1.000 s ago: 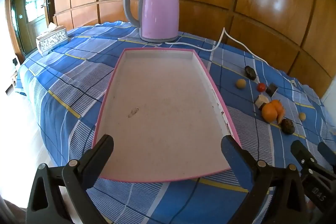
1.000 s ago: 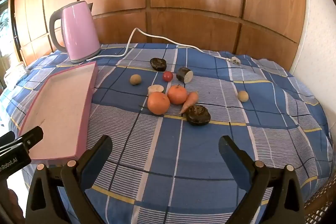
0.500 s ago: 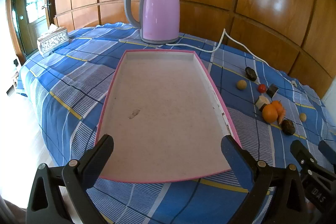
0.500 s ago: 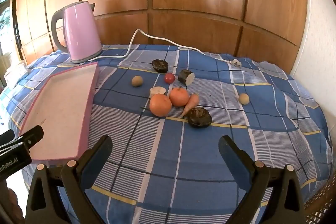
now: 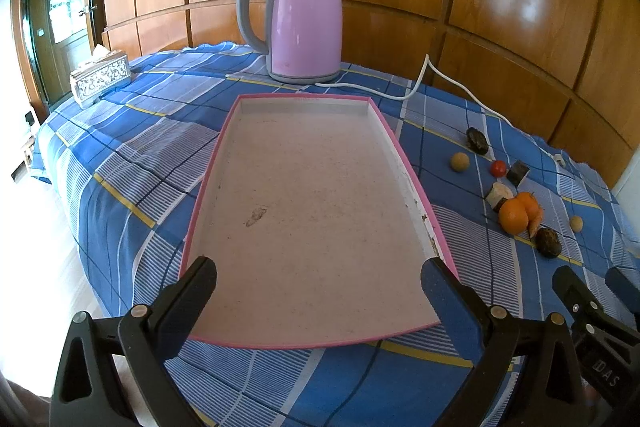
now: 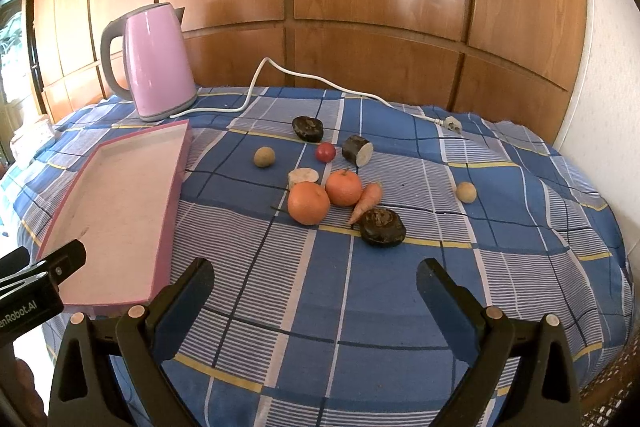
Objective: Organize fruits
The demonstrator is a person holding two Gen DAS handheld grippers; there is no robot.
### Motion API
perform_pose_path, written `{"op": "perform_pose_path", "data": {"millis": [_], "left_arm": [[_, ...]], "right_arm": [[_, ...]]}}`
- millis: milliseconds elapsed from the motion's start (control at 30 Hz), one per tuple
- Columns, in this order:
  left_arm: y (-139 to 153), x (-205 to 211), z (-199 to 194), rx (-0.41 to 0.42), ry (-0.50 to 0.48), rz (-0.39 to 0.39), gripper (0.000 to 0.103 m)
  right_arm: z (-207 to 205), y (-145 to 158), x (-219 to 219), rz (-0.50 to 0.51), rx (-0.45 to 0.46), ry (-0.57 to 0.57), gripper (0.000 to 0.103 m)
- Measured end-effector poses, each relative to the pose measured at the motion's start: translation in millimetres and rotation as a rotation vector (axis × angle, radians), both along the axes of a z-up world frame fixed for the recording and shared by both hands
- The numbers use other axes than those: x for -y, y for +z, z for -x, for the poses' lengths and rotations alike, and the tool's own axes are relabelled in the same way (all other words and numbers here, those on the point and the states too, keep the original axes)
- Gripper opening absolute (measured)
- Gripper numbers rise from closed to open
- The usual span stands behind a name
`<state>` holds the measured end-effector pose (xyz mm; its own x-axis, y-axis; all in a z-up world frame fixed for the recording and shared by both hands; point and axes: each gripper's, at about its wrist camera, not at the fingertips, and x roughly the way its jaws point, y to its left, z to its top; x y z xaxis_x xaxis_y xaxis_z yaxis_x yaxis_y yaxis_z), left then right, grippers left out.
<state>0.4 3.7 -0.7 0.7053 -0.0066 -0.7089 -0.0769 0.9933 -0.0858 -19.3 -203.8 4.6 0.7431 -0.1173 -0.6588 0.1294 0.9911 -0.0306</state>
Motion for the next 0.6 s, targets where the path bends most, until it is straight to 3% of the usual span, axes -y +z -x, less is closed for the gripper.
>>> {"op": "perform_pose_path", "data": {"millis": [600], "left_arm": [[3.5, 4.4, 1.4, 0.011, -0.011, -0.010, 0.103]], "right_arm": [[1.8, 1.0, 1.6, -0.005, 0.013, 0.000, 0.103]]}}
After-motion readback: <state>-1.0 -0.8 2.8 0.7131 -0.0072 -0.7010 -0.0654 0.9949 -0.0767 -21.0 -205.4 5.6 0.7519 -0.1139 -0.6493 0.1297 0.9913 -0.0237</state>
